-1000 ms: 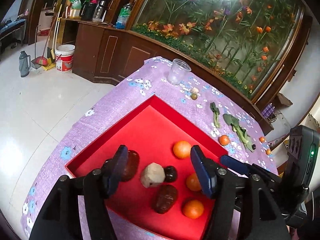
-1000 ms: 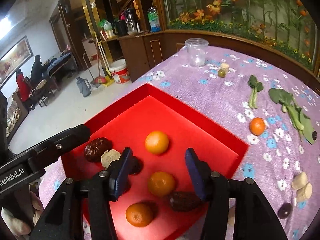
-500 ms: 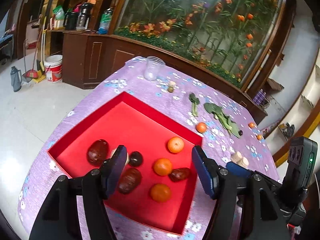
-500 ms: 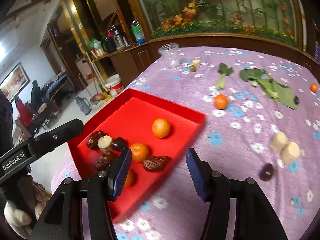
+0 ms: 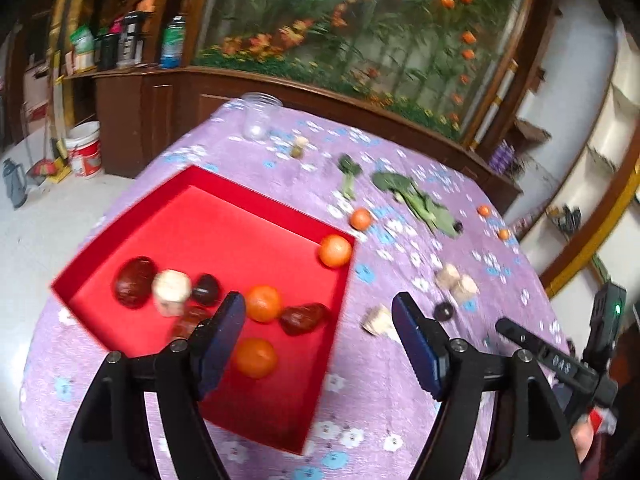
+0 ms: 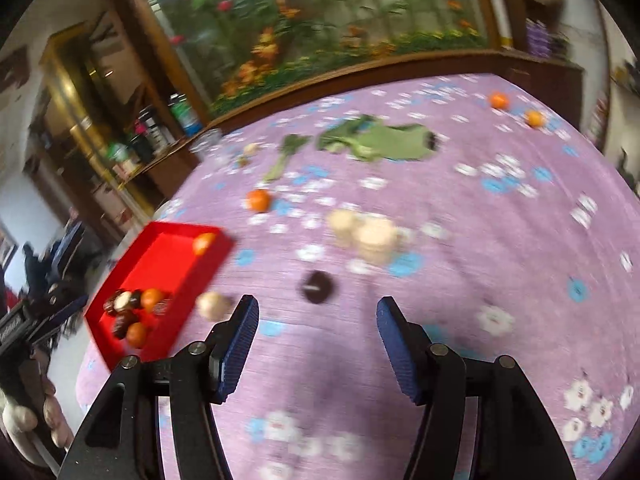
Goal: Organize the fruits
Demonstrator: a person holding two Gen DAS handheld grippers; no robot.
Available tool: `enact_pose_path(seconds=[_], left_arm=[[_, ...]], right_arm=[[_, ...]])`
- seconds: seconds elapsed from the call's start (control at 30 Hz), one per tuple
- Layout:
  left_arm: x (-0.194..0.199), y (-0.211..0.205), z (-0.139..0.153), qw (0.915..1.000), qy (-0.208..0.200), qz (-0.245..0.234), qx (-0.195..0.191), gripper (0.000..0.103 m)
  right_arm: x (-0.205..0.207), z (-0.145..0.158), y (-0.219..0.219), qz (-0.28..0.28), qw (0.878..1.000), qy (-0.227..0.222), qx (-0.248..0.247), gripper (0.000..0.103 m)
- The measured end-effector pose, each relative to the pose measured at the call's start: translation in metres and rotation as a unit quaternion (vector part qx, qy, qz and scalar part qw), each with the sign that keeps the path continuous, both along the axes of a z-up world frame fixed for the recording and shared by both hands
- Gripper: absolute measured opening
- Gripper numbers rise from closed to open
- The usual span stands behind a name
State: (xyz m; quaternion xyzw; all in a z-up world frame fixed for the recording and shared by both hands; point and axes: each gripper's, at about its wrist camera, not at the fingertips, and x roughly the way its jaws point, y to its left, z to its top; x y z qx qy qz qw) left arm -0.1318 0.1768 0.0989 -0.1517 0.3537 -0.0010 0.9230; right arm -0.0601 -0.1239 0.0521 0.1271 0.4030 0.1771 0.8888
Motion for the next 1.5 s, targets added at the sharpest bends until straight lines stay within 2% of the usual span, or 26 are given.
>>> enact_pose_path(seconds=[0.17, 0.3, 0.43, 0.6, 0.77, 0.83, 0.93, 1.2, 1.3, 1.37, 1.43, 1.47, 1.5], left_arm=[[0.013, -0.036, -0.016, 0.998, 0.022, -0.053, 0.025, 0.075], [0.024, -0.064, -0.032, 0.9926, 0.03, -0.108, 0.048, 0.075], [0.037, -0.085, -0.044, 0.9866, 0.035, -0.14, 0.076, 0.074], [0.061, -0.093, -0.055, 0.983, 0.051, -0.147, 0.097, 0.066], [0.08, -0.098, -0.069, 0.9791, 0.076, -0.157, 0.105, 0.044], [0.085, -0.1, -0.072, 0.9778, 0.079, -0.154, 0.118, 0.043], [0.092, -0.095, -0.08, 0.9789, 0.093, -0.146, 0.109, 0.042], [0.089, -0.101, -0.084, 0.9756, 0.084, -0.146, 0.141, 0.04], [0.089, -0.093, -0.081, 0.9786, 0.077, -0.136, 0.134, 0.02], [0.088, -0.086, -0.079, 0.9814, 0.077, -0.133, 0.115, 0.017], [0.088, -0.084, -0.078, 0.9819, 0.074, -0.132, 0.114, 0.016], [0.087, -0.084, -0.078, 0.982, 0.073, -0.131, 0.114, 0.016], [0.086, -0.084, -0.078, 0.9821, 0.073, -0.131, 0.114, 0.016]], right_arm=[[0.005, -0.016, -0.024, -0.02, 1.0, 0.018, 0.004, 0.066], [0.008, -0.022, -0.025, -0.015, 1.0, 0.023, 0.003, 0.066], [0.013, -0.026, -0.017, 0.003, 1.0, 0.025, 0.001, 0.066], [0.017, -0.028, -0.007, 0.024, 0.999, 0.029, -0.003, 0.066], [0.022, -0.03, 0.002, 0.041, 0.999, 0.034, -0.009, 0.066], [0.025, -0.03, 0.007, 0.049, 0.998, 0.037, -0.013, 0.066], [0.029, -0.031, 0.017, 0.061, 0.997, 0.04, -0.024, 0.066], [0.049, -0.033, 0.053, 0.089, 0.993, 0.032, -0.068, 0.066], [0.056, -0.035, 0.063, 0.097, 0.991, 0.026, -0.088, 0.066], [0.061, -0.038, 0.069, 0.101, 0.989, 0.028, -0.103, 0.058], [0.064, -0.039, 0.074, 0.1, 0.988, 0.021, -0.116, 0.053], [0.065, -0.039, 0.076, 0.101, 0.987, 0.019, -0.124, 0.046], [0.065, -0.039, 0.077, 0.1, 0.986, 0.015, -0.131, 0.042]])
